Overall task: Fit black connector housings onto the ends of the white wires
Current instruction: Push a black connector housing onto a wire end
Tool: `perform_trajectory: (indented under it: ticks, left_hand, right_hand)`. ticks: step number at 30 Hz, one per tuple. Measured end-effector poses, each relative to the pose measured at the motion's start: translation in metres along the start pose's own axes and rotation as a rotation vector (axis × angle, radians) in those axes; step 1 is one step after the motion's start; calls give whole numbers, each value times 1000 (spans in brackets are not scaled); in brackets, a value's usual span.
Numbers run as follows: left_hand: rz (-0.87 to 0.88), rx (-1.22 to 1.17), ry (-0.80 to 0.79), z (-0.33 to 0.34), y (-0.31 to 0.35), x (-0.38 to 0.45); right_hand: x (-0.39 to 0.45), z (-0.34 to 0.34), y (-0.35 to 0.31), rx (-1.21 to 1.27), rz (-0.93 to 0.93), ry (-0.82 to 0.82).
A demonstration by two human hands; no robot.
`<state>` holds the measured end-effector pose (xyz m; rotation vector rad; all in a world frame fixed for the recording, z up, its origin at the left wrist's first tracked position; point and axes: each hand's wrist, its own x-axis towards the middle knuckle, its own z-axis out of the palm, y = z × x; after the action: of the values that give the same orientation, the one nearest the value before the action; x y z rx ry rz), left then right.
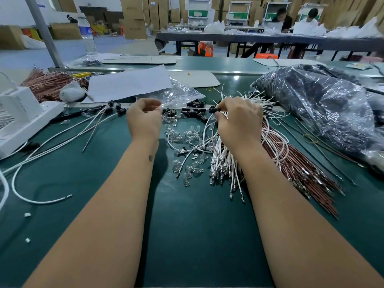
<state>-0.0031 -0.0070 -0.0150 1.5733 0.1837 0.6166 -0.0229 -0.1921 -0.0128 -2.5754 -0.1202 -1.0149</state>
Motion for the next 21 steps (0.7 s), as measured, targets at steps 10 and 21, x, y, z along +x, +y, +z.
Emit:
perform_trajectory:
  ticks: [10, 21]
  left_hand:
    - [710, 741, -233, 10, 4, -15]
    - [467, 849, 69, -8, -6, 2]
  right_hand:
    - [-3, 1, -13, 113, -91, -68]
    - [3, -4, -2, -23, 26, 76]
